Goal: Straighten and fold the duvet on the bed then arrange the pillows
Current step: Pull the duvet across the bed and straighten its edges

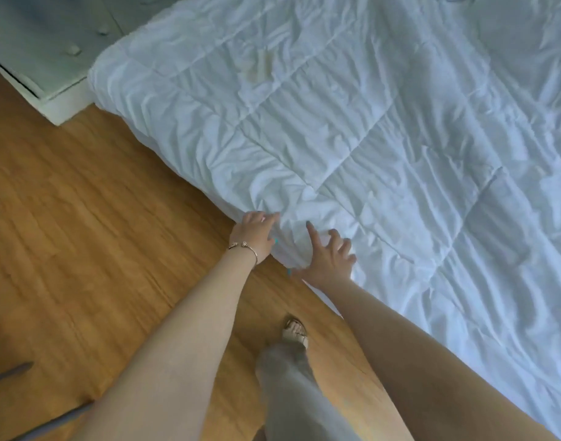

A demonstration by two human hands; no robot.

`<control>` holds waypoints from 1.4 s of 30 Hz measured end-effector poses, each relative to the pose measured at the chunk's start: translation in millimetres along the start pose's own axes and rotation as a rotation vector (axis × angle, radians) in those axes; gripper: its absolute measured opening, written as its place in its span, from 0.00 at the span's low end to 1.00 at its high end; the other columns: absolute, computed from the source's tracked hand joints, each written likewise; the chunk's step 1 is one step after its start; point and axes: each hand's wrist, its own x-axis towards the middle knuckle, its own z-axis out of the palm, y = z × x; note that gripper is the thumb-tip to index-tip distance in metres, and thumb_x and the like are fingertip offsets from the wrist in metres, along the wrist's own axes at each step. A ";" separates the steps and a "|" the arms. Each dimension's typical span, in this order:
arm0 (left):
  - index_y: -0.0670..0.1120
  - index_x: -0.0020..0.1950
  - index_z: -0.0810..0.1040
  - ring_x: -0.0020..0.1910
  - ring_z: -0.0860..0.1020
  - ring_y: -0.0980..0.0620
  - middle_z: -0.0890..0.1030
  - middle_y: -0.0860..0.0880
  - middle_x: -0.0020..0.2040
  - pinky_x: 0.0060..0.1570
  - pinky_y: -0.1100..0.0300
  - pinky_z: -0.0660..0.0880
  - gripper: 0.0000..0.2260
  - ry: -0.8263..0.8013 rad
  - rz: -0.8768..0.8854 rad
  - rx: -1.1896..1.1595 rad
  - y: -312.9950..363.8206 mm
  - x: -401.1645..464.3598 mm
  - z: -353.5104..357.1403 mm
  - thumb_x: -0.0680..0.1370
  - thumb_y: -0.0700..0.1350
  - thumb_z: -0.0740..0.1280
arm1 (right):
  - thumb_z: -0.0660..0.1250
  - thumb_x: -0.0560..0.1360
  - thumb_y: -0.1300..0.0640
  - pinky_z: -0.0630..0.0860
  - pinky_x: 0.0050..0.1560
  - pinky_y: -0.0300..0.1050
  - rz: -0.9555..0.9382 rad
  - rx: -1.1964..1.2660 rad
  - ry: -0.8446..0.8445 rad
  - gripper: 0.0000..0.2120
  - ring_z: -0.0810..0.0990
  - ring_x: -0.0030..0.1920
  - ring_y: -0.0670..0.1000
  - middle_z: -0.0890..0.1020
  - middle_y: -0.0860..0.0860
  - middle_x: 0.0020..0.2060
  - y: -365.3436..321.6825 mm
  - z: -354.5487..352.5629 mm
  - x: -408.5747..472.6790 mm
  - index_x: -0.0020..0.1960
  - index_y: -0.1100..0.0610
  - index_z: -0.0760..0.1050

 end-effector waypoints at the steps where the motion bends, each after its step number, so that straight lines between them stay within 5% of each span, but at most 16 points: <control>1: 0.58 0.78 0.50 0.76 0.54 0.45 0.57 0.50 0.77 0.69 0.47 0.63 0.31 -0.036 0.024 0.066 -12.6 20.3 1.0 0.80 0.49 0.63 | 0.73 0.64 0.34 0.70 0.58 0.58 0.022 -0.048 0.005 0.50 0.60 0.67 0.64 0.54 0.53 0.70 -7.2 4.7 12.2 0.74 0.35 0.43; 4: 0.62 0.77 0.39 0.77 0.43 0.43 0.43 0.53 0.79 0.74 0.41 0.43 0.40 -0.135 0.077 0.242 -34.7 79.0 -3.9 0.78 0.53 0.66 | 0.65 0.73 0.64 0.73 0.51 0.50 -0.015 0.009 0.066 0.39 0.71 0.58 0.61 0.69 0.55 0.63 0.1 9.0 38.6 0.75 0.39 0.53; 6: 0.58 0.78 0.51 0.76 0.53 0.43 0.56 0.51 0.77 0.74 0.43 0.45 0.34 -0.090 0.215 0.321 -35.3 111.6 -9.2 0.77 0.51 0.67 | 0.59 0.74 0.69 0.69 0.47 0.43 -0.044 0.193 0.059 0.36 0.75 0.54 0.58 0.76 0.55 0.56 22.5 -2.7 52.1 0.75 0.41 0.59; 8: 0.49 0.64 0.72 0.63 0.71 0.43 0.74 0.47 0.61 0.65 0.50 0.64 0.14 -0.059 0.351 0.278 -30.9 129.4 -18.2 0.78 0.44 0.64 | 0.59 0.77 0.66 0.68 0.50 0.39 -0.015 0.464 0.065 0.30 0.77 0.58 0.55 0.79 0.52 0.59 40.2 -22.3 54.8 0.73 0.40 0.64; 10: 0.48 0.49 0.75 0.52 0.77 0.44 0.77 0.48 0.48 0.48 0.54 0.72 0.03 -0.182 0.385 0.220 -33.4 133.2 -37.2 0.79 0.45 0.63 | 0.61 0.79 0.59 0.70 0.56 0.40 0.019 0.526 0.000 0.23 0.75 0.63 0.52 0.78 0.47 0.64 44.0 -36.2 49.8 0.70 0.39 0.69; 12: 0.52 0.50 0.76 0.52 0.77 0.48 0.76 0.51 0.48 0.45 0.58 0.71 0.07 -0.471 0.446 0.307 -48.8 129.2 -59.6 0.78 0.54 0.64 | 0.61 0.78 0.42 0.68 0.65 0.47 0.047 0.233 -0.368 0.20 0.70 0.69 0.51 0.73 0.44 0.69 33.9 -36.6 34.6 0.70 0.36 0.67; 14: 0.55 0.63 0.74 0.55 0.76 0.52 0.76 0.53 0.54 0.54 0.59 0.71 0.18 -0.868 0.358 0.284 -74.6 120.5 -77.9 0.77 0.62 0.62 | 0.56 0.73 0.29 0.64 0.68 0.51 0.135 0.048 -0.659 0.28 0.67 0.71 0.49 0.71 0.41 0.69 15.5 -29.0 14.8 0.71 0.34 0.64; 16: 0.56 0.68 0.72 0.59 0.74 0.53 0.75 0.53 0.60 0.61 0.60 0.69 0.22 -1.008 0.287 0.146 -103.7 117.4 -83.4 0.78 0.63 0.60 | 0.54 0.74 0.29 0.66 0.66 0.49 0.251 0.156 -0.549 0.28 0.70 0.68 0.48 0.71 0.42 0.68 -5.4 -18.4 2.0 0.71 0.36 0.65; 20: 0.52 0.66 0.74 0.54 0.76 0.51 0.76 0.52 0.59 0.56 0.57 0.74 0.15 -0.591 0.288 -0.043 -145.7 133.3 -86.0 0.82 0.51 0.56 | 0.58 0.80 0.44 0.73 0.58 0.48 0.368 0.323 -0.238 0.20 0.72 0.64 0.51 0.72 0.48 0.66 -64.0 -12.4 11.2 0.70 0.46 0.69; 24: 0.53 0.68 0.71 0.58 0.74 0.51 0.74 0.52 0.63 0.58 0.53 0.74 0.16 -0.552 0.360 0.109 -188.8 141.6 -97.0 0.81 0.49 0.56 | 0.60 0.79 0.47 0.72 0.58 0.50 0.340 0.430 -0.204 0.21 0.70 0.66 0.52 0.69 0.51 0.67 -143.2 -17.4 51.4 0.71 0.48 0.67; 28: 0.52 0.73 0.65 0.67 0.68 0.49 0.69 0.50 0.70 0.62 0.53 0.70 0.19 -0.341 0.349 0.085 -247.4 167.2 -110.5 0.82 0.46 0.58 | 0.62 0.79 0.46 0.73 0.58 0.50 0.228 0.564 -0.114 0.22 0.69 0.66 0.51 0.70 0.50 0.66 -226.5 -23.3 107.8 0.71 0.47 0.67; 33: 0.63 0.76 0.38 0.77 0.38 0.42 0.35 0.53 0.78 0.72 0.38 0.48 0.40 -0.347 0.199 0.269 -335.4 213.1 -129.4 0.77 0.53 0.66 | 0.63 0.76 0.38 0.70 0.61 0.51 0.049 0.533 -0.070 0.30 0.65 0.69 0.53 0.68 0.50 0.69 -317.2 -33.8 174.1 0.75 0.46 0.62; 35: 0.64 0.74 0.32 0.75 0.32 0.42 0.31 0.53 0.77 0.72 0.34 0.43 0.43 -0.272 0.215 0.327 -365.9 245.1 -137.6 0.77 0.54 0.66 | 0.63 0.73 0.33 0.70 0.64 0.53 0.033 0.495 -0.054 0.36 0.63 0.70 0.54 0.65 0.49 0.72 -346.7 -35.9 204.0 0.76 0.43 0.58; 39: 0.64 0.75 0.35 0.76 0.37 0.41 0.39 0.53 0.79 0.70 0.34 0.38 0.41 -0.103 0.267 0.437 -417.1 329.3 -154.8 0.77 0.56 0.65 | 0.66 0.68 0.30 0.60 0.70 0.59 0.039 0.203 0.033 0.46 0.52 0.75 0.61 0.55 0.49 0.76 -399.3 -31.9 274.5 0.77 0.38 0.45; 42: 0.57 0.73 0.63 0.72 0.62 0.43 0.67 0.51 0.72 0.71 0.36 0.50 0.26 0.045 0.487 0.424 -449.9 382.8 -166.4 0.77 0.48 0.67 | 0.68 0.74 0.50 0.68 0.62 0.55 0.115 0.133 0.131 0.33 0.64 0.70 0.61 0.66 0.52 0.70 -422.4 -27.7 314.5 0.75 0.42 0.58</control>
